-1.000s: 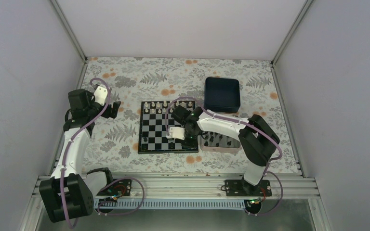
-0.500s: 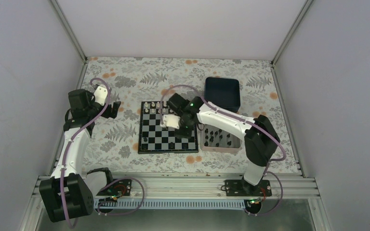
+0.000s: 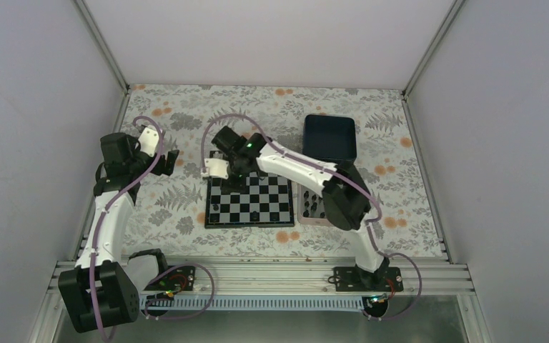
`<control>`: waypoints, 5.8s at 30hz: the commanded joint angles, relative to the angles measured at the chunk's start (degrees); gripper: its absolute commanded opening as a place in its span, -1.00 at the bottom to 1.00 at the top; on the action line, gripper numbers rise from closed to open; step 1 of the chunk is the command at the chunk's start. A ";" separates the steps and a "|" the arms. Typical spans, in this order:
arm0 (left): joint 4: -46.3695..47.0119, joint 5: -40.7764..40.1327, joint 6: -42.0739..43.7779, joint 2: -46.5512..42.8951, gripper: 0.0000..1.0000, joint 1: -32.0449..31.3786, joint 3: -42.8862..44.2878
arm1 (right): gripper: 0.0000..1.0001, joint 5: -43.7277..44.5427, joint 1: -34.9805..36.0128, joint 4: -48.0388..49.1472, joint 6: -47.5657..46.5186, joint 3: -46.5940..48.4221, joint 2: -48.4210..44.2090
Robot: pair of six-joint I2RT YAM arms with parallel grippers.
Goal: Set up the chess pieces on the board
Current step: Place the chess piece on the chessboard, then move the chess piece to the chessboard, then pick up the chess piece from the storage box.
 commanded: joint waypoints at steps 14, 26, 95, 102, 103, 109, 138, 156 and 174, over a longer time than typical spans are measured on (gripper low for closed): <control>2.09 1.38 -0.87 -0.58 1.00 0.21 -0.48 | -0.10 -4.29 5.00 -0.20 0.30 4.52 8.70; 2.43 1.41 -0.95 -0.64 1.00 0.21 -0.54 | -0.31 -3.22 5.86 -0.86 0.57 6.46 12.28; 2.67 0.01 -0.95 -1.38 1.00 0.29 -1.01 | 0.10 2.95 1.42 -9.58 -0.77 -0.06 -8.32; 2.50 0.67 -0.87 -1.07 1.00 0.29 -0.76 | 0.15 5.52 -13.60 -11.67 -1.69 -9.69 -20.07; 2.40 0.75 -0.86 -1.15 1.00 0.29 -0.72 | 0.15 5.47 -15.92 -11.63 -1.94 -13.10 -21.85; 2.26 0.94 -0.76 -1.27 1.00 0.27 -0.86 | 0.15 5.28 -26.01 -7.80 -2.69 -30.32 -33.07; 1.47 1.48 -0.60 -0.67 1.00 0.29 -0.15 | -0.03 2.28 -28.98 3.38 0.16 -53.05 -37.37; 1.55 0.77 -0.69 -1.27 1.00 0.29 -0.49 | -0.38 0.63 -28.92 4.35 -0.26 -52.93 -32.49; 1.30 1.07 -0.68 -1.39 1.00 0.29 -0.49 | -0.52 0.43 -28.97 3.40 0.68 -53.75 -33.10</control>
